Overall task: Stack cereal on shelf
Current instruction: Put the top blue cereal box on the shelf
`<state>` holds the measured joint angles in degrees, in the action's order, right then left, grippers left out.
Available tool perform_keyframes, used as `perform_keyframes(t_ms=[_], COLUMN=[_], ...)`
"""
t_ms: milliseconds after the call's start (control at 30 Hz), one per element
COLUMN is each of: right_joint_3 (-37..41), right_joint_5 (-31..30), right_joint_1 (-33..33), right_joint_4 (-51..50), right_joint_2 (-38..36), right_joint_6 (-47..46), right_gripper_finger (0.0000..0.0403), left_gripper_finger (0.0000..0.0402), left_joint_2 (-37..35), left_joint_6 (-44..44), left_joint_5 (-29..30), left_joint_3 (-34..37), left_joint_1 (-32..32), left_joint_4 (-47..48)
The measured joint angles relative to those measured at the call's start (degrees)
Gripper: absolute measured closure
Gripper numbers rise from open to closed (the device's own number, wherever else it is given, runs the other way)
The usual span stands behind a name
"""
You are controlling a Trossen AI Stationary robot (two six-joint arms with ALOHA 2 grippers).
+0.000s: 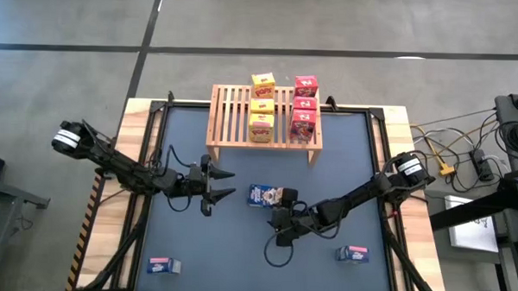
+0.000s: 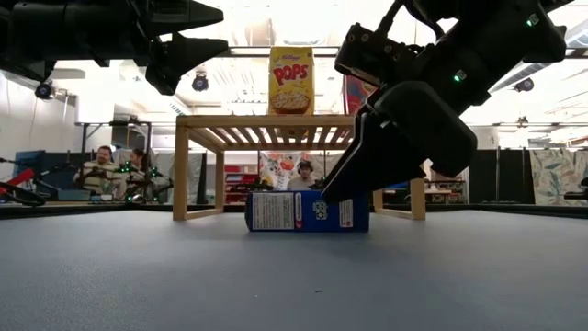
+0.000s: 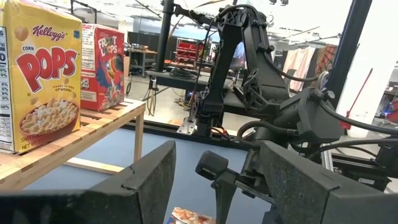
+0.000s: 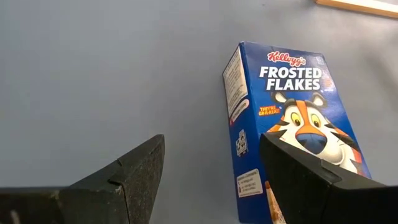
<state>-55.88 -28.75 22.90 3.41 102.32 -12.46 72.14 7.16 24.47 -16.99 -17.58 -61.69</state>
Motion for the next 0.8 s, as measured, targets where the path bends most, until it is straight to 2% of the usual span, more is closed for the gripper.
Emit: perform_keyframes(t_ms=[800], right_joint_3=[0.0], right_joint_5=[0.91], right_joint_1=[1.24], right_joint_4=[-0.15], right_joint_2=[0.02], right_joint_6=[-2.99], right_gripper_finger=[0.0149], left_gripper_finger=[0.0183], left_joint_2=[0.0], left_joint_6=[0.28], left_joint_5=[0.02], left_joint_3=[0.0], left_joint_1=[0.02], left_joint_4=[-0.06])
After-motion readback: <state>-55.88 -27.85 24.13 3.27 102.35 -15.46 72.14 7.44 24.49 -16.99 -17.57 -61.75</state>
